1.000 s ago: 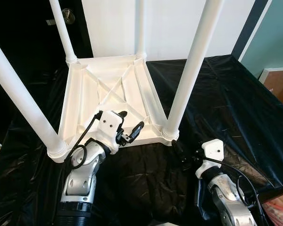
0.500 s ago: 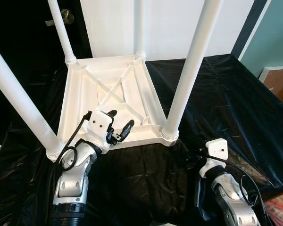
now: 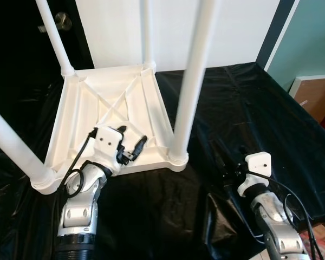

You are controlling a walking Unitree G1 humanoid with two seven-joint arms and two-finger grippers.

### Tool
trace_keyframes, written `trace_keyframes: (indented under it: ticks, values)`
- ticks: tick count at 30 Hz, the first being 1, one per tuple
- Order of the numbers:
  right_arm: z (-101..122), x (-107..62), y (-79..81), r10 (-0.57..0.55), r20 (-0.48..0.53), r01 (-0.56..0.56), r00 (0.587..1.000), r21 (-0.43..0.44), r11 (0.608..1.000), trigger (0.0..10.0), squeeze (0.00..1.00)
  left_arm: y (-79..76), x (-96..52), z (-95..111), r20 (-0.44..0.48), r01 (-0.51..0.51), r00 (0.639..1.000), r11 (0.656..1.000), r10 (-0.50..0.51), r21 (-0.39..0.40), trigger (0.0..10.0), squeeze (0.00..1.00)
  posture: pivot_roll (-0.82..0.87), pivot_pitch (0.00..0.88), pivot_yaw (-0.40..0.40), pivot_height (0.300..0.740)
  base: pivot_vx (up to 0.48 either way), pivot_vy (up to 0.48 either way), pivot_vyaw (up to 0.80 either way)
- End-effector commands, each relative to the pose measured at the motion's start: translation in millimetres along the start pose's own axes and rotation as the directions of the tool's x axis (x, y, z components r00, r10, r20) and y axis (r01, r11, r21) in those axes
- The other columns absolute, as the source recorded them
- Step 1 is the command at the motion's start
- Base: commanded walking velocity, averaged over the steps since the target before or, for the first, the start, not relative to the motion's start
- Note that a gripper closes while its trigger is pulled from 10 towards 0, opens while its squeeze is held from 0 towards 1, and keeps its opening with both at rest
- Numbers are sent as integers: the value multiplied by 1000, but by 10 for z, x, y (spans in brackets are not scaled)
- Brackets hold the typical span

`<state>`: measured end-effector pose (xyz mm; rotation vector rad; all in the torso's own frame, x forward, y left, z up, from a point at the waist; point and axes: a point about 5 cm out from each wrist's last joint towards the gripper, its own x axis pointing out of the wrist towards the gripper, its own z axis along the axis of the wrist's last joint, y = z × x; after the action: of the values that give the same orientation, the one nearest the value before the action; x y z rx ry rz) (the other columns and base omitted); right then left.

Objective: Building children table

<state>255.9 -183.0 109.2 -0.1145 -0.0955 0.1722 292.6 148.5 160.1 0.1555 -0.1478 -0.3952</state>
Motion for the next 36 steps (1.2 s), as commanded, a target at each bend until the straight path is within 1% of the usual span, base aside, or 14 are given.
trace_keyframes:
  ticks: [1,4,6,7,9,12,14,17,19,20,23,26,30,36]
  values:
    - [-23,-1,29,12,-14,-12,1000,17,1000,10000,0,81,-26,-27,-15,-64,998,998,64,9,10000,0,-28,48,-36,740,0,0,0]
    - [-13,10,28,16,-11,-16,1000,20,1000,10000,0,128,-35,-16,-10,-118,993,993,118,6,10000,0,-23,51,-39,740,0,0,0]
    - [3,34,17,15,-8,-15,1000,18,1000,10000,0,227,-52,2,-5,-232,973,972,232,23,10000,0,-21,53,-41,740,0,0,0]
    - [3,34,17,15,-8,-15,1000,18,1000,10000,0,227,-52,2,-5,-232,973,972,232,23,10000,0,-21,53,-41,740,0,0,0]
    - [18,74,0,14,-5,-14,1000,6,1000,10000,0,375,-66,-12,-33,-371,927,928,373,42,10000,0,-21,58,-43,740,0,0,0]
    - [23,88,-5,14,-5,-14,1000,2,1000,10000,0,426,-74,-21,-44,-416,908,909,417,39,10000,0,-21,58,-43,740,0,0,0]
    - [39,121,-9,11,-2,-11,1000,-3,1000,10000,0,543,-103,-39,-63,-502,861,863,505,57,10000,0,-28,66,-41,740,0,0,0]
    - [54,143,-2,7,0,-7,1000,-4,1000,10000,0,597,-108,-45,-64,-526,845,846,532,88,10000,0,-34,70,-44,740,0,0,0]
    - [58,149,1,7,0,-7,1000,-4,1000,10000,0,605,-107,-48,-65,-528,843,845,534,91,10000,0,-34,70,-44,740,0,0,0]
    - [59,162,9,3,0,-3,1000,-3,1000,10000,0,607,-84,-68,-74,-512,855,858,513,29,10000,0,-38,70,-49,740,0,0,0]
    - [52,179,18,-5,-4,5,1000,3,1000,10000,0,607,-51,-85,-86,-492,867,870,491,12,10000,0,-39,70,-57,740,0,0,0]
    - [45,199,31,-10,-8,10,1000,5,1000,10000,0,569,-3,-134,-128,-425,899,905,419,-28,10000,0,-42,68,-60,740,0,0,0]
    - [65,239,54,-17,1,17,1000,10,1000,10000,0,582,40,-132,-125,-425,901,903,414,-69,10000,0,-48,65,-55,740,0,0,0]
    - [61,247,55,-32,-1,32,999,12,999,10000,0,592,70,-116,-120,-433,898,899,424,-68,10000,0,-47,64,-48,740,0,0,0]
